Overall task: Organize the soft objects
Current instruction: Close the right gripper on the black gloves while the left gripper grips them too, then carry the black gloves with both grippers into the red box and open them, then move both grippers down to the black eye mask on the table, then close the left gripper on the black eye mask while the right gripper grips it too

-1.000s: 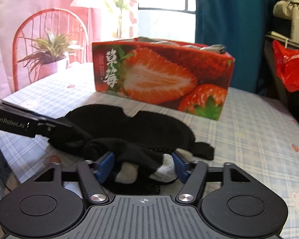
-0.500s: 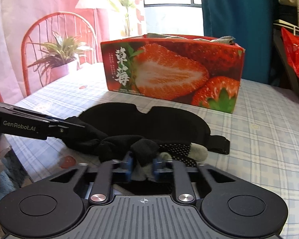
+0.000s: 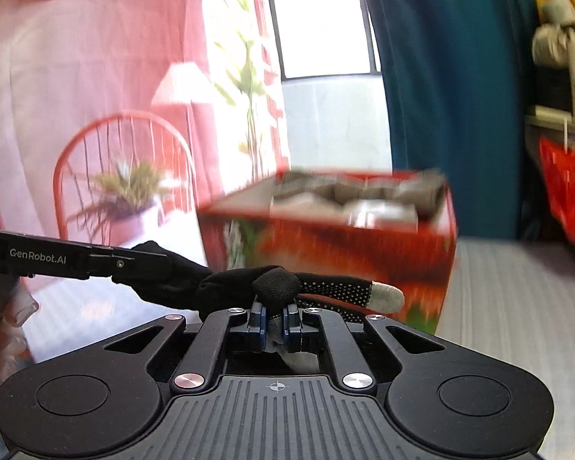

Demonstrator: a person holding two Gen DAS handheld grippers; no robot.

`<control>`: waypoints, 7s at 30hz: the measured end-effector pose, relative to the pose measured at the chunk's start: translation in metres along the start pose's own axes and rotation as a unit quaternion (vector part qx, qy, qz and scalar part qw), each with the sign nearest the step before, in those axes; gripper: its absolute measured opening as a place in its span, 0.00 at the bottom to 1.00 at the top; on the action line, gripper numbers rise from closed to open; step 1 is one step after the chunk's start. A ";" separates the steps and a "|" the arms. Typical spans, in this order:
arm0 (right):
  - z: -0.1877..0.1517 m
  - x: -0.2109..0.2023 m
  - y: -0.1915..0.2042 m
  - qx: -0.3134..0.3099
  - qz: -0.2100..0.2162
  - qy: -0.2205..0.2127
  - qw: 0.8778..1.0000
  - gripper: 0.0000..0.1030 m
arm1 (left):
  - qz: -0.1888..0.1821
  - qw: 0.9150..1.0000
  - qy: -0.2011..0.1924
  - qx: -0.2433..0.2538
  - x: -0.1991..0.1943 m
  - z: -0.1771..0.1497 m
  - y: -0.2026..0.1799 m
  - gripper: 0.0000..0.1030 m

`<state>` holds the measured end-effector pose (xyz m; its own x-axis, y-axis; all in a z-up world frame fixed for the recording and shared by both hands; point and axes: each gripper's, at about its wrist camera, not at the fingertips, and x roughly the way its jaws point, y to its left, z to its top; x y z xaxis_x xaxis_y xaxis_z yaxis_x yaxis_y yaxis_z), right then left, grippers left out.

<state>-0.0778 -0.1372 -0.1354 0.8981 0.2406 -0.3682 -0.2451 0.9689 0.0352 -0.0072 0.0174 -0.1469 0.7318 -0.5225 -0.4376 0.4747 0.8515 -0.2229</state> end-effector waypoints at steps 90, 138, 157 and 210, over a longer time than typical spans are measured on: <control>-0.040 0.062 -0.051 0.030 -0.106 0.139 0.984 0.89 | 0.122 0.975 0.160 -0.091 0.058 -0.020 0.050 0.86; -0.071 0.078 -0.049 0.044 -0.148 0.155 0.976 1.00 | 0.183 0.962 0.202 -0.001 0.089 -0.065 0.021 1.00; -0.072 0.078 -0.048 0.045 -0.148 0.154 0.976 1.00 | 0.184 0.953 0.239 -0.008 0.099 -0.052 0.028 1.00; -0.065 0.064 -0.033 0.053 -0.116 0.174 0.976 0.50 | 0.091 0.976 0.189 -0.059 0.071 -0.059 0.034 0.18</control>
<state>-0.0356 -0.1579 -0.2206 0.7416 -0.0028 -0.6708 0.0063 1.0000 0.0028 0.0317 0.0120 -0.2372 0.5549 -0.3268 -0.7650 0.2769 0.9397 -0.2005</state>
